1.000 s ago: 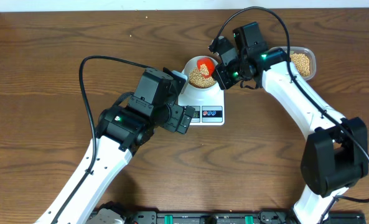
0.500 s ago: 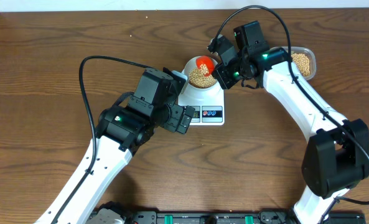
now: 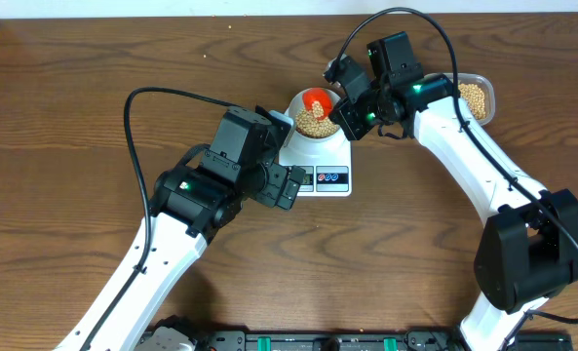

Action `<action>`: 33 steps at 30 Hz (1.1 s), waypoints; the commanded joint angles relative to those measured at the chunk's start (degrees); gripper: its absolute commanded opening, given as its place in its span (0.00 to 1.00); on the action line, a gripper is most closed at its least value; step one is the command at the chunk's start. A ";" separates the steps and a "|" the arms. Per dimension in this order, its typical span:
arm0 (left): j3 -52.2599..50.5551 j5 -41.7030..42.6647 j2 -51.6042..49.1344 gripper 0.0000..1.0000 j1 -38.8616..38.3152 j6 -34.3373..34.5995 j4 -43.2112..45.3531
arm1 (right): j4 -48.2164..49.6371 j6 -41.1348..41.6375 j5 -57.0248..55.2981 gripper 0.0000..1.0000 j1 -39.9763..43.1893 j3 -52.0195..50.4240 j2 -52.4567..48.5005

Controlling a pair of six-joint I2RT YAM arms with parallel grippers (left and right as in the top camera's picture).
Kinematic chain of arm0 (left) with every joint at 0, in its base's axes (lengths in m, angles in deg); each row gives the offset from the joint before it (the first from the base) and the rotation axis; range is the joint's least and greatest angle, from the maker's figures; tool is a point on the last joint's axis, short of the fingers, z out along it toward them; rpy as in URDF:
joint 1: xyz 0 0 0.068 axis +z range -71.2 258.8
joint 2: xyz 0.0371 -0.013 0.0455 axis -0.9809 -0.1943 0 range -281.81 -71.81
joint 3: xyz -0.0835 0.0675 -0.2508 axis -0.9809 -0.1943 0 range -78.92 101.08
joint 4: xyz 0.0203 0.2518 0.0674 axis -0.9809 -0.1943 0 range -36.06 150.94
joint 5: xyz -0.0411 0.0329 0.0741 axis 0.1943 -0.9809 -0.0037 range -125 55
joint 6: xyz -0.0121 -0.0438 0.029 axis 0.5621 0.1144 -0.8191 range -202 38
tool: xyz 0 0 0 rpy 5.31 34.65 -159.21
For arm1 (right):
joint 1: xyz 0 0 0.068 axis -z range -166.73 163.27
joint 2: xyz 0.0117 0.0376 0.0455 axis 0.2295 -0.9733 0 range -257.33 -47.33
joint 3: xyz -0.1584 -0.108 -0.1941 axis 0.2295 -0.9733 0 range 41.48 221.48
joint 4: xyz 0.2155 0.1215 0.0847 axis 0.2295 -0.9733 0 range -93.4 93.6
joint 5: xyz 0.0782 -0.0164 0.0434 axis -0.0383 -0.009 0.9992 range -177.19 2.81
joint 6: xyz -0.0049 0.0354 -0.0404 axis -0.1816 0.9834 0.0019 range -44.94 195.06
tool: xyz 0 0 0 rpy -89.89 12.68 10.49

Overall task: Scoop item into bowl and weigh 50g on scale
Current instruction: 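Tilt the red scoop over the bowl, pouring soybeans gradually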

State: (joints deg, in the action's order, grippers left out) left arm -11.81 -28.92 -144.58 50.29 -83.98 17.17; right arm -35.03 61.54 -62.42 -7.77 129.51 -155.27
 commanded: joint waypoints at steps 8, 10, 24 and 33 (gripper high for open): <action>-0.20 0.33 -0.44 0.98 0.15 -0.81 -0.35 | -0.07 -0.90 1.44 0.01 0.11 1.22 1.81; -0.20 0.33 -0.44 0.98 0.15 -0.81 -0.35 | -0.09 -0.90 1.46 0.01 0.11 1.22 1.81; -0.20 0.33 -0.44 0.98 0.15 -0.81 -0.33 | 0.28 -6.91 0.09 0.01 0.11 1.22 1.81; -0.20 0.33 -0.44 0.98 0.15 -0.81 -0.35 | 0.26 -9.55 -1.31 0.01 0.04 1.22 1.81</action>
State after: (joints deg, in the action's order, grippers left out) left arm -11.81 -28.92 -144.58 50.29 -83.98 17.17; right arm -34.86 54.64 -63.66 -7.77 129.51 -155.27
